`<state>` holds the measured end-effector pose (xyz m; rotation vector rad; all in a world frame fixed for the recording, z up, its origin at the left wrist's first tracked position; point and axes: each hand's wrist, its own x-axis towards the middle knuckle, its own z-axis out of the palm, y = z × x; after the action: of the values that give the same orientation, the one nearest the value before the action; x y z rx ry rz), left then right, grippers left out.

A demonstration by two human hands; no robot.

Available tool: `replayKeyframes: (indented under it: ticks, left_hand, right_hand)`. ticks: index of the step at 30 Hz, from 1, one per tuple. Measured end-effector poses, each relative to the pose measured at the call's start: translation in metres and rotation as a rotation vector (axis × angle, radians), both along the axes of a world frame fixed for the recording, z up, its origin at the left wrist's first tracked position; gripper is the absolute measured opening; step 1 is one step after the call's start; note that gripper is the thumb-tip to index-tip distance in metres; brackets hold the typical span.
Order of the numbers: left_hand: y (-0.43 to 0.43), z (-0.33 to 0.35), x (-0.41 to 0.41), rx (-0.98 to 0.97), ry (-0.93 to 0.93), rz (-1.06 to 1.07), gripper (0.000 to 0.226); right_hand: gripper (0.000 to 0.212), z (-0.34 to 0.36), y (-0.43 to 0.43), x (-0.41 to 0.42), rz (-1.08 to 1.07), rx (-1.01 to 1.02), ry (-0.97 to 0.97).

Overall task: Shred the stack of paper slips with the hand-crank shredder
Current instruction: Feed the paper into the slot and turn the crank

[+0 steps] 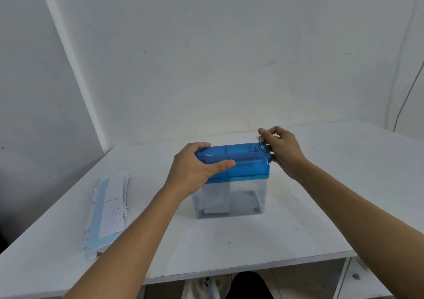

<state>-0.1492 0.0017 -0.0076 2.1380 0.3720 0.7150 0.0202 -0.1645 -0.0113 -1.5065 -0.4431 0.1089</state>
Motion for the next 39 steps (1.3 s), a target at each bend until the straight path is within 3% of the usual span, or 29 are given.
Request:
replayKeyframes:
  ticks: [10,17,19,23,26,33,39]
  left_hand:
    - [0.000,-0.001,0.000,-0.005,-0.011,-0.004,0.096]
    - [0.001,-0.003,0.000,0.000,-0.001,0.012,0.100]
    - [0.002,-0.003,0.001,-0.003,0.005,0.013,0.102]
    - [0.003,-0.003,0.002,-0.008,0.011,0.015,0.100]
    - [0.003,-0.003,0.002,-0.009,0.017,0.011,0.094]
    - [0.003,-0.002,0.001,-0.006,0.022,-0.001,0.100]
    - [0.005,-0.005,0.001,0.009,0.026,0.006,0.093]
  right_hand:
    - [0.032,-0.045,-0.008,-0.012,-0.036,-0.281,0.059]
    - [0.039,-0.049,-0.051,-0.053,0.181,-0.448,0.078]
    - [0.042,-0.033,-0.067,-0.062,0.240,-0.430,0.055]
    - [0.035,0.017,-0.087,-0.066,0.385,-0.209,-0.003]
    - [0.038,0.037,-0.074,-0.056,0.263,-0.304,-0.133]
    - [0.047,0.030,-0.026,-0.022,-0.020,-0.316,-0.069]
    - [0.036,0.017,-0.010,-0.008,-0.090,-0.454,-0.077]
